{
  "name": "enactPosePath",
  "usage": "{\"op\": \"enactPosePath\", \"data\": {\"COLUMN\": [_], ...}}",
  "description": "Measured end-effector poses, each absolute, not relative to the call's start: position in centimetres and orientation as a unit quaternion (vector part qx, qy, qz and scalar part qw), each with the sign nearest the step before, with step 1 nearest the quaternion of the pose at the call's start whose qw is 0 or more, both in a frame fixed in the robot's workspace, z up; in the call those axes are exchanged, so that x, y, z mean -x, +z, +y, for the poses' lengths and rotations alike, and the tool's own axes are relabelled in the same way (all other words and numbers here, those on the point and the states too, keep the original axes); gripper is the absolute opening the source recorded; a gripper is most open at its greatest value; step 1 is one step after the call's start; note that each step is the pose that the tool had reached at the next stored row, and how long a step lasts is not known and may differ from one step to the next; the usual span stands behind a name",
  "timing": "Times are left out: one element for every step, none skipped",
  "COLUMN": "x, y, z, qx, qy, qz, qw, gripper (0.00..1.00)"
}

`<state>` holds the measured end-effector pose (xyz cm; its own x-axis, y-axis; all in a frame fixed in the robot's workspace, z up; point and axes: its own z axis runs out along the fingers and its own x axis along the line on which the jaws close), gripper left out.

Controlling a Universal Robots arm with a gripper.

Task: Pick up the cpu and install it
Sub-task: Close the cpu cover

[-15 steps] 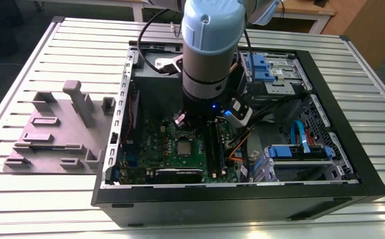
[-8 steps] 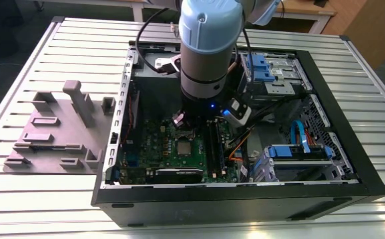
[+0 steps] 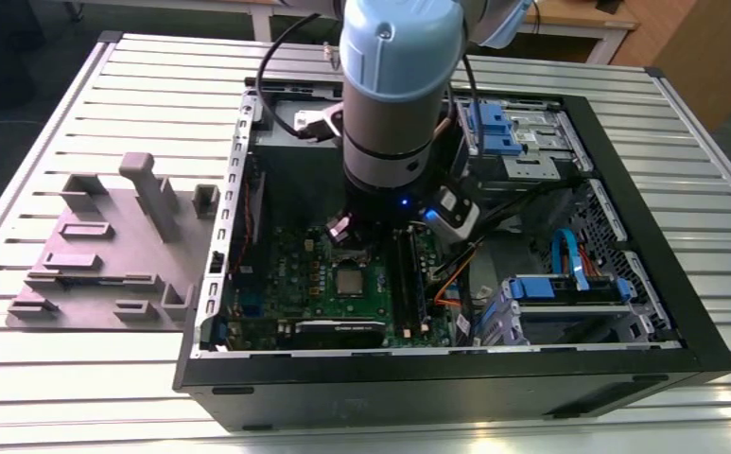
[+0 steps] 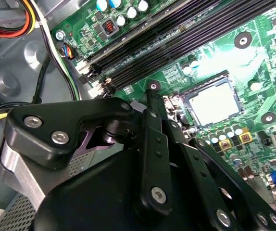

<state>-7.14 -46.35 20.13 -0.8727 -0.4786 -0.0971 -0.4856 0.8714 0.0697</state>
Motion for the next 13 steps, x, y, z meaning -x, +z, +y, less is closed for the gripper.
{"op": "enactPosePath", "data": {"x": [7.1, 7.1, 7.1, 7.1, 7.1, 7.1, 7.1, 7.1, 7.1, 7.1, 7.1, 7.1, 7.1], "y": [20.1, 20.1, 20.1, 20.1, 20.1, 20.1, 20.1, 20.1, 20.1, 20.1, 20.1, 20.1, 20.1], "z": [-46.5, -46.6, -46.7, -46.8, -46.9, -46.9, -47.0, -47.1, -47.2, -47.3, -47.4, -47.5, -47.5], "qx": [0.250, 0.250, 0.250, 0.250, 0.250, 0.250, 0.250, 0.250, 0.250, 0.251, 0.251, 0.251, 0.251], "qy": [0.046, 0.046, 0.046, 0.046, 0.046, 0.046, 0.046, 0.046, 0.046, 0.046, 0.046, 0.046, 0.046], "qz": [0.966, 0.966, 0.966, 0.966, 0.966, 0.966, 0.966, 0.966, 0.966, 0.966, 0.966, 0.966, 0.966], "qw": [0.038, 0.038, 0.038, 0.038, 0.038, 0.038, 0.038, 0.038, 0.038, 0.038, 0.038, 0.038, 0.038], "gripper": [0.10, 0.10, 0.10, 0.10, 0.10, 0.10, 0.10, 0.10, 0.10, 0.10, 0.10, 0.10, 0.10]}}
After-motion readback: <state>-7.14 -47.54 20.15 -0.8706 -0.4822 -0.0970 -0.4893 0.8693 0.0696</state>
